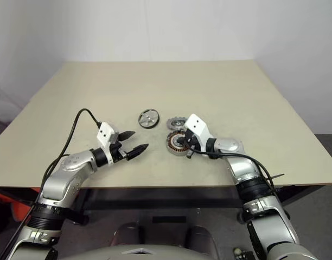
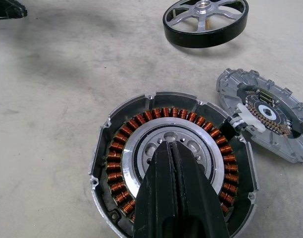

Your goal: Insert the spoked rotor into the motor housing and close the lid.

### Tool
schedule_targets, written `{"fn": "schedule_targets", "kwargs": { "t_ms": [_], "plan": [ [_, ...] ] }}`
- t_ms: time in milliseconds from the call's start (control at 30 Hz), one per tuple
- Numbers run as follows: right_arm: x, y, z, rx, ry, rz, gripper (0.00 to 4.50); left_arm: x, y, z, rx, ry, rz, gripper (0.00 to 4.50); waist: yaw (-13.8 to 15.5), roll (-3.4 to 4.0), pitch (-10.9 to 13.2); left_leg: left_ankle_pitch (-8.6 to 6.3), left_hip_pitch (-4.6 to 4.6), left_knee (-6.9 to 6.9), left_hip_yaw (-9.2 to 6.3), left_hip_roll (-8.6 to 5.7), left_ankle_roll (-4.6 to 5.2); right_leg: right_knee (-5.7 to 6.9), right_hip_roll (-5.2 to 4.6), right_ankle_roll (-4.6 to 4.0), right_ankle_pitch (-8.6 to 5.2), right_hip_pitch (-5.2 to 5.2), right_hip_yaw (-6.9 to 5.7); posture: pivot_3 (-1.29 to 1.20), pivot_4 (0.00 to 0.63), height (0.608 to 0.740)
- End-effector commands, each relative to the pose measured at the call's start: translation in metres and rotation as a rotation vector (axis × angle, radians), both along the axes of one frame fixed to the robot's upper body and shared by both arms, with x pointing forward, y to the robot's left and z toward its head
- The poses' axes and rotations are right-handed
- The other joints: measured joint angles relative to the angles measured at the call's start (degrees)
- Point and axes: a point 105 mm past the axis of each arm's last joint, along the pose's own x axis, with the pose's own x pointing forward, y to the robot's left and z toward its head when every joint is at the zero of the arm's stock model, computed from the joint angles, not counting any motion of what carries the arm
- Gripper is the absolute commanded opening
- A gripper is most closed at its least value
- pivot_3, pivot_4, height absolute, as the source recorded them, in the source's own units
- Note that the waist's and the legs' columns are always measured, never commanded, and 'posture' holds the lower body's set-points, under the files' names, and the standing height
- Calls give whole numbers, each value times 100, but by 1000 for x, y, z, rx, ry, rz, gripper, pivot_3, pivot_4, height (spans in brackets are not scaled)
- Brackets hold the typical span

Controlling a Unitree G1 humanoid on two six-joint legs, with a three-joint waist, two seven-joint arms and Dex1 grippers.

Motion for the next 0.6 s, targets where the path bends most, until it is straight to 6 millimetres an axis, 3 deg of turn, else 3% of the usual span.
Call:
{"fn": "schedule_targets", "kwargs": {
  "t_ms": [33, 167, 433, 600],
  "plan": [
    [7, 7, 27, 32, -85, 21, 31, 3, 0, 11, -5, -43, 4, 4500, 0, 0, 0, 0, 0, 0, 0, 0, 0, 0, 0, 0, 0, 0, 0, 0, 0, 740],
    [10, 8, 26, 30, -84, 15, 31, 3, 1, 11, -11, -42, 10, 4500, -1, 0, 0, 0, 0, 0, 0, 0, 0, 0, 0, 0, 0, -1, 0, 0, 0, 740],
    [4, 7, 2, 7, -23, 7, 31, 7, 4, 12, -18, -37, 49, 4500, -1, 0, 0, 0, -1, 0, 0, 0, 0, 0, 0, 0, 0, -1, 0, 0, 0, 740],
    [8, 4, 17, 26, -62, 1, 31, 20, 11, 19, -66, -55, 140, 4500, -2, 0, 0, 0, 1, 0, 0, 0, -1, 2, 0, 0, 0, 0, 0, 0, 0, 740]
  ]
}}
